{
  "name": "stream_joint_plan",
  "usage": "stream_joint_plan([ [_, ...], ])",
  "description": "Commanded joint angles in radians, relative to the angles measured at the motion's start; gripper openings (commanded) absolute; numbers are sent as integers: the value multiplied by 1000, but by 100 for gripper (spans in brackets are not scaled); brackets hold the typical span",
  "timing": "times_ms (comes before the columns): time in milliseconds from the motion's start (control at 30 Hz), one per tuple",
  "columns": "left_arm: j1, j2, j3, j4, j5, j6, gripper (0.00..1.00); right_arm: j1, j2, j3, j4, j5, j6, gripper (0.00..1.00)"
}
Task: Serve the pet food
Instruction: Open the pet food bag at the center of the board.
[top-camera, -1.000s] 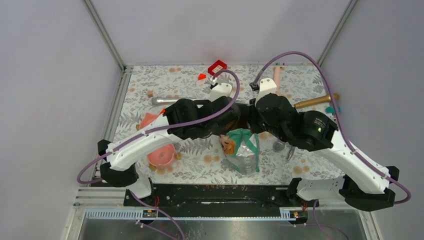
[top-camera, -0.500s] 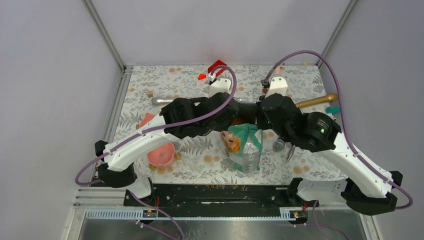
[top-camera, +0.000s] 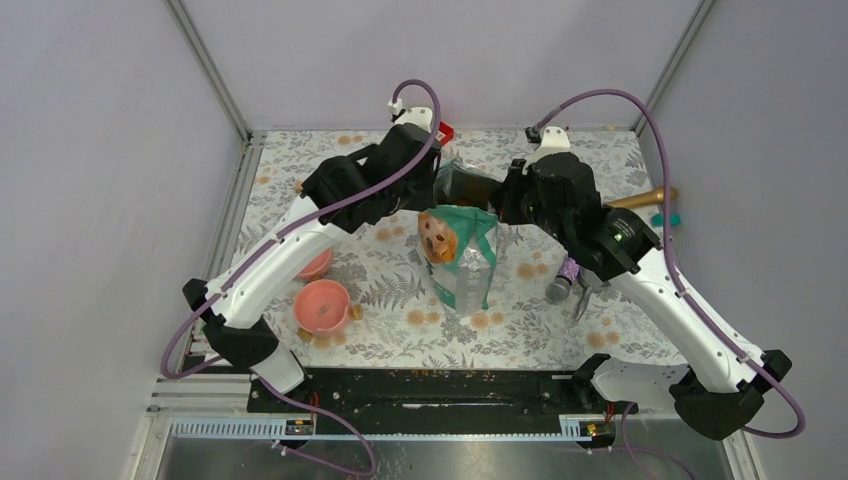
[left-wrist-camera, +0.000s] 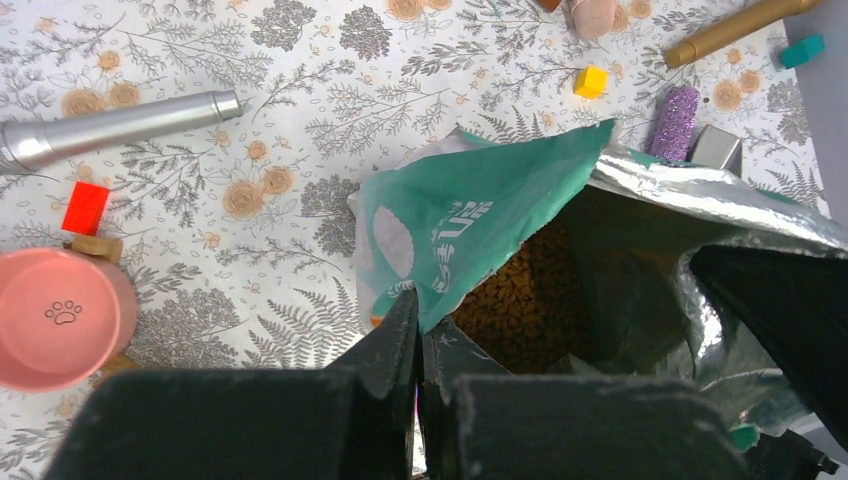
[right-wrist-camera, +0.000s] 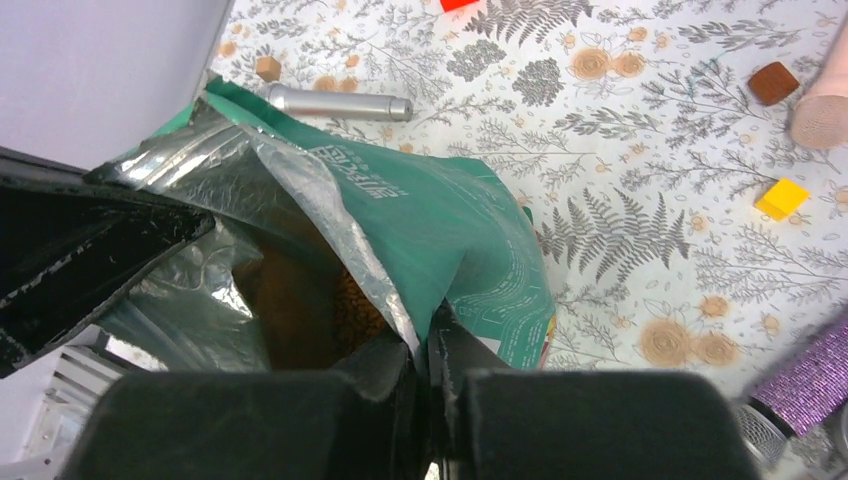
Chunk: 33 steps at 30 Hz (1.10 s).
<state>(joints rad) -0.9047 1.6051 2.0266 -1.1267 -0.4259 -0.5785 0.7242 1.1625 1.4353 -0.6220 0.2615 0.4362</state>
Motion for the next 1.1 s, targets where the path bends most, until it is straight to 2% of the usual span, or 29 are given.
stream_joint_plan([
  [0,68,-100,26,65,-118,139,0,-70,-83,-29,56,-64,-31,9],
  [133,68,-123,-70,150,66,155,0,-76,-101,-89,56,-176,36,17],
  [167,68,-124,-73,159,103,153,0,-78,-105,-95,64,-190,44,21],
  [200,67,-122,-72,164,127,154,5,-77,-106,-91,67,-205,45,26],
  [300,68,-126,-66,188,195,161,39,-77,-99,-67,73,-237,46,33],
  [333,68,-129,-69,199,218,169,47,-77,-99,-64,73,-229,52,34],
  [467,69,-137,-62,217,244,174,76,-77,-93,-61,88,-221,71,56],
  [500,68,-140,-62,223,251,174,85,-77,-92,-58,94,-233,70,59],
  [567,68,-141,-64,237,272,179,98,-77,-88,-45,100,-247,71,68],
  [700,67,-138,-61,247,311,185,99,-77,-90,-18,107,-233,73,85],
  [767,68,-143,-60,248,309,193,99,-77,-93,-7,114,-225,74,99],
  [967,69,-196,-7,229,310,223,99,-77,-151,28,84,-197,35,99],
  [1067,68,-274,-48,224,256,221,99,-78,-218,39,2,-146,-2,99],
])
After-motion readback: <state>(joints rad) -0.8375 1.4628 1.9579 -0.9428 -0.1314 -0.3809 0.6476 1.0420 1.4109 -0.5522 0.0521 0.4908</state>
